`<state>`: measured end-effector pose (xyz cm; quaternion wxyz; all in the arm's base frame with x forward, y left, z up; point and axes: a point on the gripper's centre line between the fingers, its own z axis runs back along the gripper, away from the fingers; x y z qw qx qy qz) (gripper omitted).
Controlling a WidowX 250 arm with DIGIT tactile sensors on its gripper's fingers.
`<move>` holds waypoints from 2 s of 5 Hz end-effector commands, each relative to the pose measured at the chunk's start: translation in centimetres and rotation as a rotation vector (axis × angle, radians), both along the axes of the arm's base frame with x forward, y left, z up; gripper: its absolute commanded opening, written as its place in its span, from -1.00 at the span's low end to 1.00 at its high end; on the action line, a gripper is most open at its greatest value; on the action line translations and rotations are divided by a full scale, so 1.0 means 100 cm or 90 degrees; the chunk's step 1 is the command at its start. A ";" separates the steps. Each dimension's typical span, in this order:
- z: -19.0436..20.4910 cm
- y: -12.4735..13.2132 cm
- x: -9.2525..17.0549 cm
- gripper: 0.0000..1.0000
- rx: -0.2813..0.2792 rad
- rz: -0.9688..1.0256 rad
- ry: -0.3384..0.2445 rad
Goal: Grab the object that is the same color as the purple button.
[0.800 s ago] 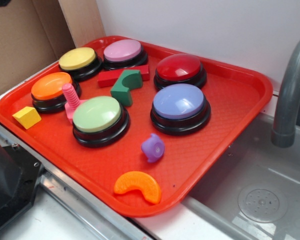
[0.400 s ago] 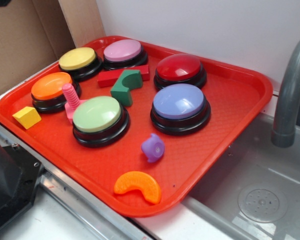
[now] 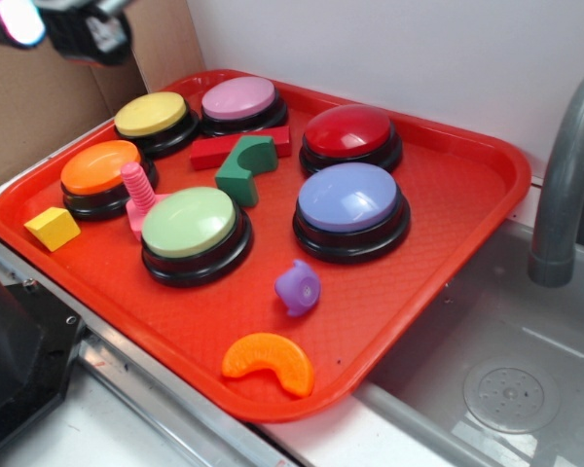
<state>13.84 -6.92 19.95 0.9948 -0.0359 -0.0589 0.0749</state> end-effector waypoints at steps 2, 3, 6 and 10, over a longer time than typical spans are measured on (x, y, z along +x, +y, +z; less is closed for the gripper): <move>-0.095 -0.071 0.049 1.00 -0.041 0.183 -0.029; -0.124 -0.081 0.056 1.00 -0.020 0.229 -0.045; -0.161 -0.068 0.059 1.00 0.059 0.346 -0.038; -0.143 -0.069 0.068 -1.00 0.045 0.288 -0.047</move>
